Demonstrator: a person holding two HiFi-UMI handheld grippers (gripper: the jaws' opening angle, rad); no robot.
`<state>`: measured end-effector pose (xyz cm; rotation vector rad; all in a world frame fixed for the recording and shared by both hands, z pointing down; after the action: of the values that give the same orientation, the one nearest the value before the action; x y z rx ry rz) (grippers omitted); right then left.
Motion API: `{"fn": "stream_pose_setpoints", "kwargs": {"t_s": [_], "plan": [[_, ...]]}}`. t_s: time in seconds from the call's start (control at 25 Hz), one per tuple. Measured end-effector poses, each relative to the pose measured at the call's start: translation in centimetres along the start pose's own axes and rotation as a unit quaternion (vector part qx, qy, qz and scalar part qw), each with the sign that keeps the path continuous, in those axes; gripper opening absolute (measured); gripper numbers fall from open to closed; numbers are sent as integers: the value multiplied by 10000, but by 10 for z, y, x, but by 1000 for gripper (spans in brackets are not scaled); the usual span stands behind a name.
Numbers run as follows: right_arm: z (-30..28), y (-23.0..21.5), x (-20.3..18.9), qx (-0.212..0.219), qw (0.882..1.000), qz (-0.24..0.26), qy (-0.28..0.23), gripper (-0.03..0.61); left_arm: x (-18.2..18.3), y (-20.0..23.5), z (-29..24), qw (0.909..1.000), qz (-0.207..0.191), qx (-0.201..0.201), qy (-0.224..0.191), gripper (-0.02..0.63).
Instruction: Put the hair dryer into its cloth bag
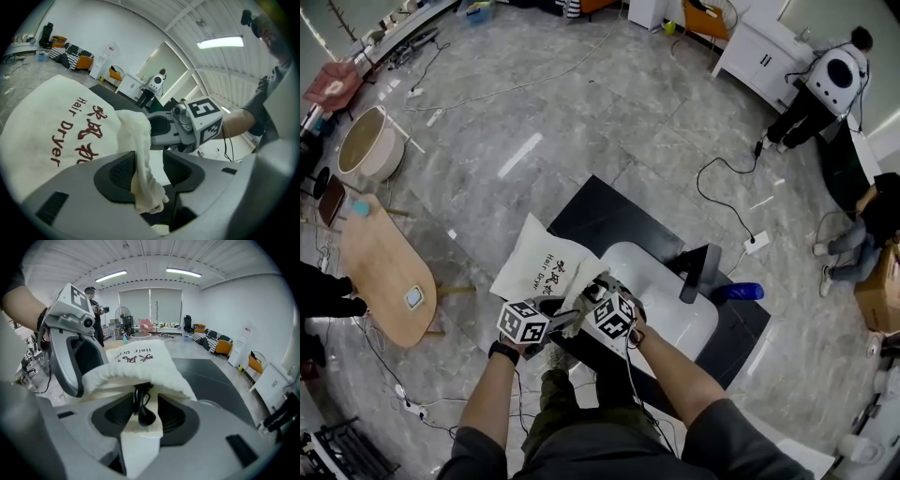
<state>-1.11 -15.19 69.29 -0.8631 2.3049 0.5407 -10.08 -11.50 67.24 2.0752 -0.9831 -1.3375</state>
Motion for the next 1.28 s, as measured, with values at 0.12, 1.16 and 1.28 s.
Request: {"fn": "stream_pose_setpoints", "kwargs": {"t_s": [0.12, 1.16, 1.28], "plan": [[22, -6, -14, -62, 9999, -87, -26, 161, -6, -5, -8, 9989, -319, 52, 342, 219], [166, -60, 44, -1188, 9736, -1324, -1433, 155, 56, -56, 104, 9644, -1302, 1705, -1544, 139], [188, -65, 58, -1387, 9666, -1307, -1712, 132, 70, -73, 129, 9504, -1546, 1954, -1862, 94]]}}
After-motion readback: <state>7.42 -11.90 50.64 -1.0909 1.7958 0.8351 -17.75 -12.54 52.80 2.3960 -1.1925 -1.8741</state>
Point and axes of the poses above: the fingertips, and each gripper's own axes: z backward along the fingers, y to its left, x out of its top, the point moved 5 cm from there along z, backward along the fingers, and after that the axes turned 12 degrees about -x, right-handed, at the moved point
